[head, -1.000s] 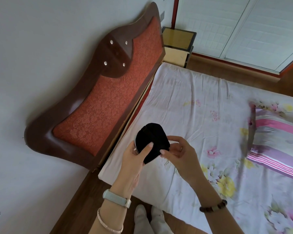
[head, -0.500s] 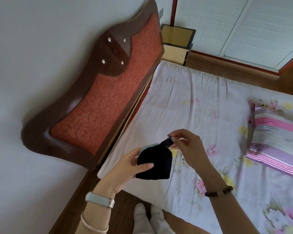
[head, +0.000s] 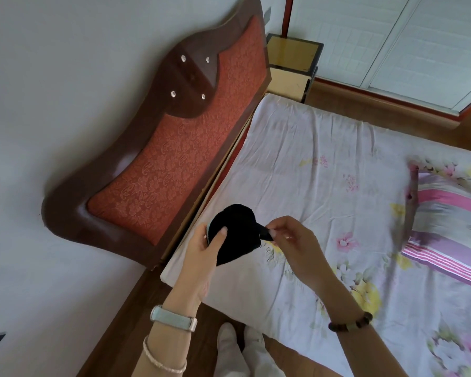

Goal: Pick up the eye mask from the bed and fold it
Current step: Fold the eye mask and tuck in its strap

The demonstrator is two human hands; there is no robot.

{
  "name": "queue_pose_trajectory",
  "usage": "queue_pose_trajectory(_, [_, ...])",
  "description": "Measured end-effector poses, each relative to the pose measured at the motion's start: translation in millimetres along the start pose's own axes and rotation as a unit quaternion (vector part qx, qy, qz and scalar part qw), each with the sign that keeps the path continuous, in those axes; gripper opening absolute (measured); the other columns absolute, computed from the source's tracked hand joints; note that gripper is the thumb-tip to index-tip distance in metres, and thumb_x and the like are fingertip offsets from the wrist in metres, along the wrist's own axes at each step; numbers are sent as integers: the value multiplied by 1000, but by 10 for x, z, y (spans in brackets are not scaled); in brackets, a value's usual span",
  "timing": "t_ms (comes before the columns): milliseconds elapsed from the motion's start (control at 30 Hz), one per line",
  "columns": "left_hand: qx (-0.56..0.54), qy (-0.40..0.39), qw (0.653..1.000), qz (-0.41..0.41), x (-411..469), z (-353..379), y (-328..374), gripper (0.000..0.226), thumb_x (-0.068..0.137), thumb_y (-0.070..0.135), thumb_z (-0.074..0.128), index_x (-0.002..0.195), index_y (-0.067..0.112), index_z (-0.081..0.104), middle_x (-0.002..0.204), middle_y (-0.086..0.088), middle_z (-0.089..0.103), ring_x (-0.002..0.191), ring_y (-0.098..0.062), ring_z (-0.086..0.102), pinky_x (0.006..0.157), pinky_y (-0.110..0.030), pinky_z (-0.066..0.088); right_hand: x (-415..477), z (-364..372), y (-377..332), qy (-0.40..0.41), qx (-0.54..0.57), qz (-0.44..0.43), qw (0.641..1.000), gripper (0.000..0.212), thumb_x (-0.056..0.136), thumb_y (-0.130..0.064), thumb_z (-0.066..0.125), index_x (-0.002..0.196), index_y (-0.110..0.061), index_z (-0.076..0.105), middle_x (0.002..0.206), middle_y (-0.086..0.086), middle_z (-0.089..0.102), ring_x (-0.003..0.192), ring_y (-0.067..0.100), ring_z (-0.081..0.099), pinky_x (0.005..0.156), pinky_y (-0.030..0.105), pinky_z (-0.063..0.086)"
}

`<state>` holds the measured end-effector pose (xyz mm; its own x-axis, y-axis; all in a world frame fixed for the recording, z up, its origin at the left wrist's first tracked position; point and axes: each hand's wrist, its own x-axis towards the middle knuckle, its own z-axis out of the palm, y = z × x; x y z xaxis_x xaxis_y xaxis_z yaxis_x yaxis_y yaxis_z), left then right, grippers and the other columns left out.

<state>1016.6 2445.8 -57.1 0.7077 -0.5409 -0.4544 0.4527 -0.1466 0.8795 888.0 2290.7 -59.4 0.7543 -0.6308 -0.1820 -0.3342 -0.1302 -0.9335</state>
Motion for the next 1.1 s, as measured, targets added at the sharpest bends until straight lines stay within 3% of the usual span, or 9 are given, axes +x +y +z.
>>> queue_pose_trajectory(100, [-35,27,999,-2,0,64,-14,12,98,17,59,98,5,57,100,-11,63,103,-23,66,89,-38,52,-120,145,38,17,-13,-21,1000,24,96,-11,64,90,-35,67,93,-13,70,91,2,66,81,22,50])
queue_pose_trajectory(167, [-49,36,998,-6,3,99,-31,4,99,19,59,99,15,60,106,-9,67,107,-22,67,92,-39,55,-173,239,57,23,-24,-30,999,8,92,-23,71,93,-30,68,99,-11,65,95,7,65,80,25,52])
queue_pose_trajectory(267, [-67,41,997,-14,6,140,-56,4,99,20,59,102,18,60,109,-9,67,105,-21,68,84,-36,56,-214,327,58,60,-73,-51,994,25,76,-43,81,91,-37,62,106,-20,54,102,13,59,81,24,53])
queue_pose_trajectory(633, [-92,20,995,-31,-36,194,-144,12,98,19,60,110,20,61,93,8,77,92,-8,75,70,-22,59,-183,366,66,116,-86,-72,987,22,81,-28,83,96,-30,68,108,-20,48,101,14,57,82,27,54])
queue_pose_trajectory(733, [-102,20,994,-34,-63,175,-159,11,98,17,59,109,16,62,98,-1,77,92,-10,76,69,-21,59,-161,353,89,80,-119,-83,986,15,84,-26,80,93,-18,70,107,-8,52,105,18,54,83,35,54])
queue_pose_trajectory(800, [-97,23,994,-37,-71,125,-155,10,98,15,59,108,12,61,105,-9,73,93,-12,76,70,-22,59,-156,305,92,71,-109,-84,988,11,87,-25,76,93,-23,67,103,-7,56,104,21,56,84,38,53])
queue_pose_trajectory(933, [-59,-31,997,-39,-94,-75,-117,14,97,8,59,111,8,62,114,-17,71,111,-27,70,89,-34,58,-74,83,69,92,-82,-56,991,35,93,-16,69,87,-46,52,92,-16,66,96,11,64,82,26,51])
queue_pose_trajectory(1000, [-19,-94,993,-61,-124,-161,-118,22,96,8,61,118,5,61,119,-20,71,119,-34,65,99,-41,54,1,-23,27,91,-68,-58,992,40,94,-7,66,86,-44,52,90,-16,68,89,-4,65,76,8,46])
queue_pose_trajectory(1100, [47,-169,979,-100,-156,-223,-177,34,95,10,63,127,-1,54,126,-31,63,122,-42,60,108,-55,44,132,-122,-77,78,-55,-73,993,41,94,1,60,86,-40,57,92,-11,70,83,-1,66,70,6,44])
